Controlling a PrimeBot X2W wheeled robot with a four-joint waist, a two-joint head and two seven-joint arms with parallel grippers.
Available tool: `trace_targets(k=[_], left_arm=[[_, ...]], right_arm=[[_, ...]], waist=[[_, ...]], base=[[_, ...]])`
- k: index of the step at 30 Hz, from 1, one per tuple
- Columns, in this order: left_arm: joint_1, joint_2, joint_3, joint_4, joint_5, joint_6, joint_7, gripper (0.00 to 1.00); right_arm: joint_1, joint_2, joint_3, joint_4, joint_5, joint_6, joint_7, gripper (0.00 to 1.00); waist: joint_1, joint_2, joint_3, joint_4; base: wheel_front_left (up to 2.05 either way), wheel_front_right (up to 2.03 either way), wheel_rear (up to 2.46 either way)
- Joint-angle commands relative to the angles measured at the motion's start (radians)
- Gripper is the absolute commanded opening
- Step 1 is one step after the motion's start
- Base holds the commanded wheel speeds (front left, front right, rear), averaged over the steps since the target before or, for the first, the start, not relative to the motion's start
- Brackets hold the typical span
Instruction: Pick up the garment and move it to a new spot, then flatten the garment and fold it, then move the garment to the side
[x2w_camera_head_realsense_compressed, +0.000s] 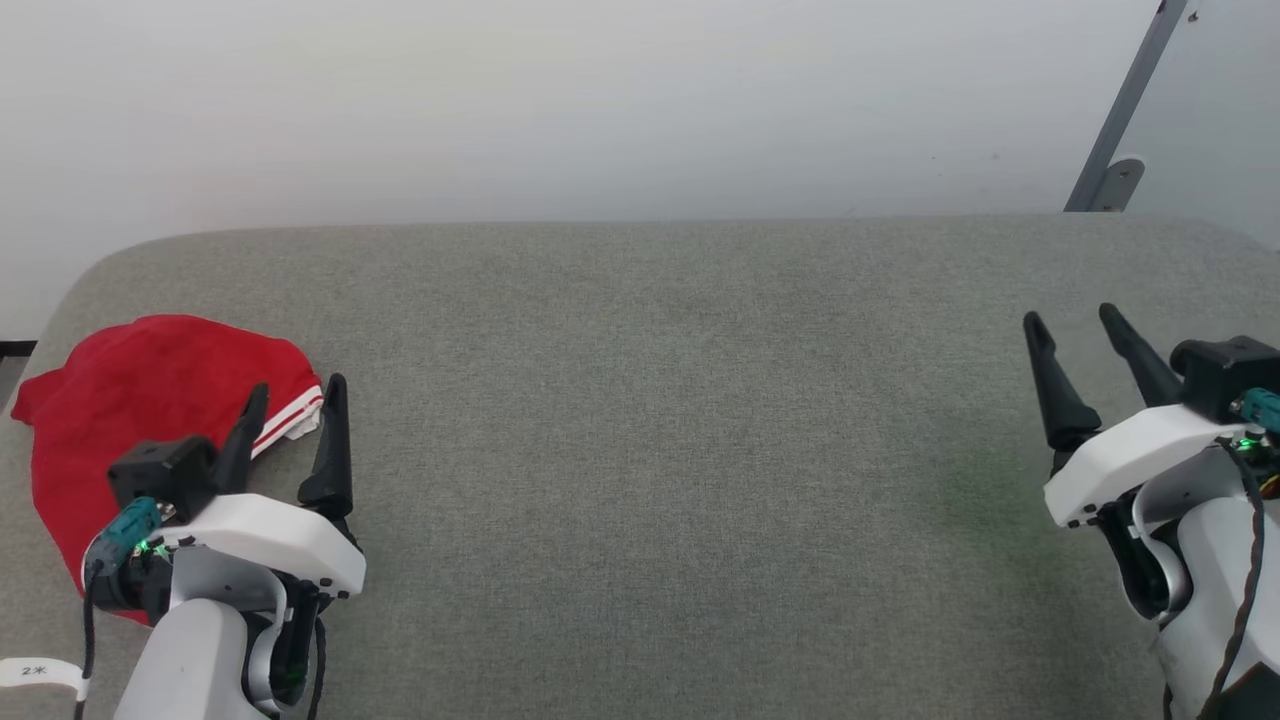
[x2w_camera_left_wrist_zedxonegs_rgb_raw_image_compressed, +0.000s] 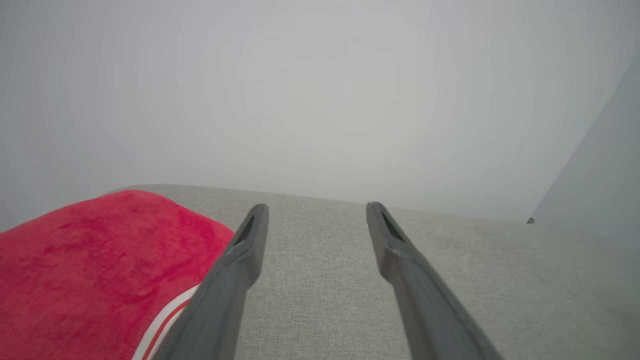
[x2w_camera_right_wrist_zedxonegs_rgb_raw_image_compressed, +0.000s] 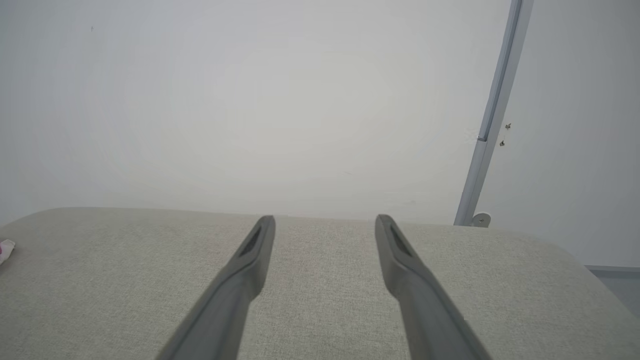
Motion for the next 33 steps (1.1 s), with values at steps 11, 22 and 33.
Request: trace_targets(k=[11,22,33], left_arm=[[-0.024,0.000,0.003,0.038,0.078,-0.022,-0.032,1.00],[-0.037,0.004,0.008,0.056,0.163,-0.028,-0.055,1.00],[-0.048,0.007,0.008,0.077,0.245,-0.036,-0.075,1.00]], right_arm=[[-0.010,-0.020,-0.022,0.021,-0.052,0.005,-0.031,1.00],[-0.023,-0.037,-0.037,0.032,-0.110,0.005,-0.054,1.00],[-0.034,-0.052,-0.044,0.049,-0.168,0.005,-0.074,1.00]], waist=[[-0.0001,-0.0001,-0.005,0.000],[-0.0001,-0.0001,-0.006,0.001],[-0.0001,-0.0001,-0.006,0.001]], base=[[0.00,0.00,0.00],[0.00,0.00,0.00],[0.00,0.00,0.00]])
